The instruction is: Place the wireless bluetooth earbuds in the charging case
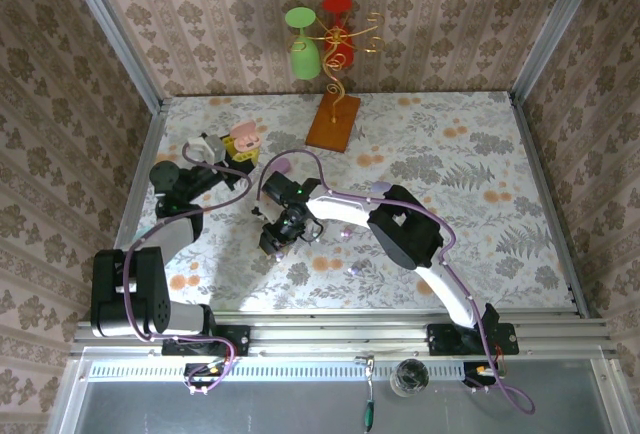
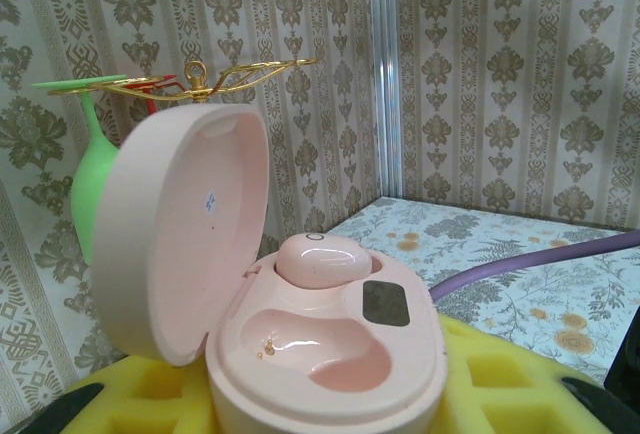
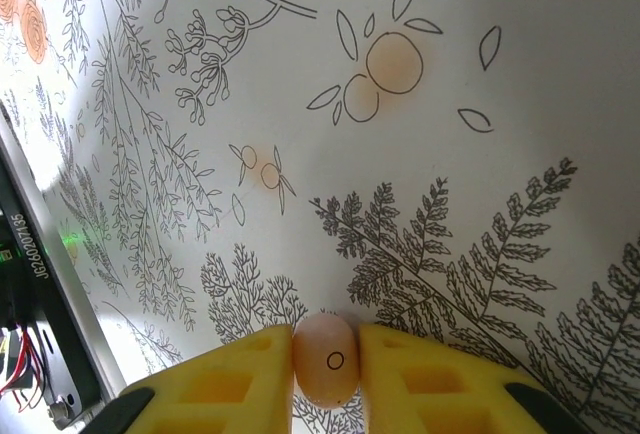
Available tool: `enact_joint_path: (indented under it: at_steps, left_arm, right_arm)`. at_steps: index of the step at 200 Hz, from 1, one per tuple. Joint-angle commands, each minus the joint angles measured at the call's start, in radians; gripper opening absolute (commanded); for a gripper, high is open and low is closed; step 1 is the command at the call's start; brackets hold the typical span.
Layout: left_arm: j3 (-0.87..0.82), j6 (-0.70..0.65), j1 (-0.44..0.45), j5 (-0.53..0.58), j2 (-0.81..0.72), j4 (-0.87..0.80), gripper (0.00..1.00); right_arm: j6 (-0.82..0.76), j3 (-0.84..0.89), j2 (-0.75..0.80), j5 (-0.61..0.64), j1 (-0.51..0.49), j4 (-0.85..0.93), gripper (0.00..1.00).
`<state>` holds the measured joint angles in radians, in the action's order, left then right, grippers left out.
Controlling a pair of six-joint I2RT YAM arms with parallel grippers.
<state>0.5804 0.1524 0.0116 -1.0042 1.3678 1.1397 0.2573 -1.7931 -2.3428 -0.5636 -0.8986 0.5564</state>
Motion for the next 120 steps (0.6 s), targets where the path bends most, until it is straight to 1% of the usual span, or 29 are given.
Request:
enact_joint_path:
  at_steps: [1,36,50,72,120]
  left_arm:
    - [-0.013,-0.028,0.001,0.003,-0.026,0.002,0.36]
    - [-0.02,-0.04,0.0,0.014,-0.026,0.002,0.36]
    - [-0.022,-0.038,0.001,0.019,-0.024,0.008,0.36]
    - [-0.025,-0.038,0.001,0.032,-0.024,0.012,0.36]
    - [-0.054,-0.035,0.018,0.085,-0.022,0.044,0.36]
  right_arm:
    - [-0.007,-0.011,-0.045,0.055,-0.019,0.044,0.22]
    - [0.04,0.027,0.004,0.077,-0.007,-0.013,0.19]
    - [0.067,0.066,0.043,0.087,0.008,-0.085,0.19]
    - [0.099,0.131,0.109,0.116,0.04,-0.155,0.18]
    - [0.133,0.287,0.257,0.184,0.127,-0.234,0.18]
